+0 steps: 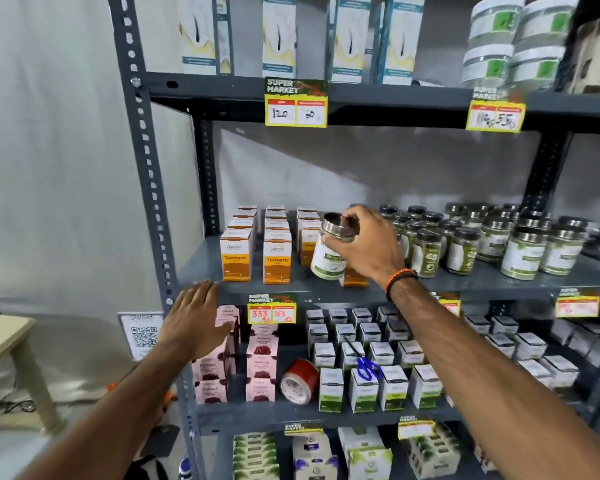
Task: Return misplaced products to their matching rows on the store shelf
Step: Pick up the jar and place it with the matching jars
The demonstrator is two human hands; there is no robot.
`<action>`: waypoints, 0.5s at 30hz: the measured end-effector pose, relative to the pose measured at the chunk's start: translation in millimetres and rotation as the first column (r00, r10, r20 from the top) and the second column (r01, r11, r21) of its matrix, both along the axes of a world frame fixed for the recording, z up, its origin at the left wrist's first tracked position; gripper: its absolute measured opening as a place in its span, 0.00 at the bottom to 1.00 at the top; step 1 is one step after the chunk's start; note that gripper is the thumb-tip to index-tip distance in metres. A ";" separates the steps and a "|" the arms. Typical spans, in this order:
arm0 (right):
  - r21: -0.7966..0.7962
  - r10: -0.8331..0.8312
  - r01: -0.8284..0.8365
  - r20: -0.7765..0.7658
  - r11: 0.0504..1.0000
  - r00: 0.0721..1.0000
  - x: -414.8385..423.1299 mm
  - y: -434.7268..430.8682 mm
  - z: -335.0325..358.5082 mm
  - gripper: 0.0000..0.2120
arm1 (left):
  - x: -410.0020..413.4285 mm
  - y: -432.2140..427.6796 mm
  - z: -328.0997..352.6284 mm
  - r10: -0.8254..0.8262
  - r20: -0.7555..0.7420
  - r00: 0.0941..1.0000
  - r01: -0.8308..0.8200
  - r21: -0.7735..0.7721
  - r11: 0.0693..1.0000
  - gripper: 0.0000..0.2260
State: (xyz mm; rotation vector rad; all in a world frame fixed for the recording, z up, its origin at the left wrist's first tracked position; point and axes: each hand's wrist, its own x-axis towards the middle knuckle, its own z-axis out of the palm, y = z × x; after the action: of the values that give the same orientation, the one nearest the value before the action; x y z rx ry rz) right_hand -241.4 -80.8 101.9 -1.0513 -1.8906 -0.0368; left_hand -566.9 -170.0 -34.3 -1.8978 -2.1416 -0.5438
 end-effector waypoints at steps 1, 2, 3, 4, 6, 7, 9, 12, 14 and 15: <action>-0.007 0.008 -0.009 -0.044 1.000 0.999 12.6 -6.0 -1.6 0.26 | 6.2 -5.2 -1.0 0.009 0.033 0.999 -0.009 0.007 1.000 0.44; -0.011 0.008 -0.009 -0.073 1.000 0.997 24.5 -11.4 -3.5 0.26 | 13.6 -11.6 -1.8 0.016 0.066 0.998 -0.018 0.023 1.000 0.43; -0.010 -0.002 0.001 -0.089 1.000 0.996 40.6 -16.7 -6.8 0.25 | 25.2 -17.8 -3.7 0.021 0.092 0.996 -0.025 0.044 0.999 0.41; -0.011 -0.009 0.008 -0.101 1.000 0.995 54.4 -19.5 -11.2 0.24 | 36.0 -24.8 -5.3 0.025 0.112 0.993 -0.033 0.069 0.997 0.39; -0.023 -0.026 0.023 -0.135 0.999 0.991 90.3 -22.7 -21.2 0.23 | 66.1 -35.9 -9.8 0.013 0.127 0.992 -0.028 0.118 0.993 0.35; -0.030 -0.040 0.036 -0.158 0.999 0.987 107.9 -21.3 -26.6 0.23 | 80.9 -41.1 -11.1 0.003 0.129 0.992 -0.021 0.138 0.990 0.33; -0.051 -0.078 0.069 -0.197 0.996 0.977 154.4 -18.7 -34.9 0.23 | 121.9 -44.6 -12.8 -0.019 0.128 0.992 -0.003 0.166 0.986 0.30; -0.090 -0.122 0.106 -0.199 0.990 0.972 234.0 -8.2 -43.9 0.24 | 199.9 -35.2 -4.7 -0.103 0.126 0.987 0.080 0.174 0.982 0.26; -0.090 -0.150 0.134 -0.198 0.987 0.969 293.9 4.3 -49.7 0.25 | 266.2 -18.1 5.3 -0.160 0.118 0.980 0.139 0.168 0.976 0.25; -0.092 -0.167 0.152 -0.194 0.984 0.967 324.5 11.1 -52.1 0.25 | 302.7 -8.5 10.5 -0.184 0.104 0.977 0.165 0.168 0.972 0.25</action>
State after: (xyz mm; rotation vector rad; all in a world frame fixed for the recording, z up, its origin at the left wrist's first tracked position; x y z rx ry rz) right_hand 83.1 -69.7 49.8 -1.2120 -1.6335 0.0479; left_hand -264.2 -178.5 -23.8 -2.0216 -1.9422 -0.8563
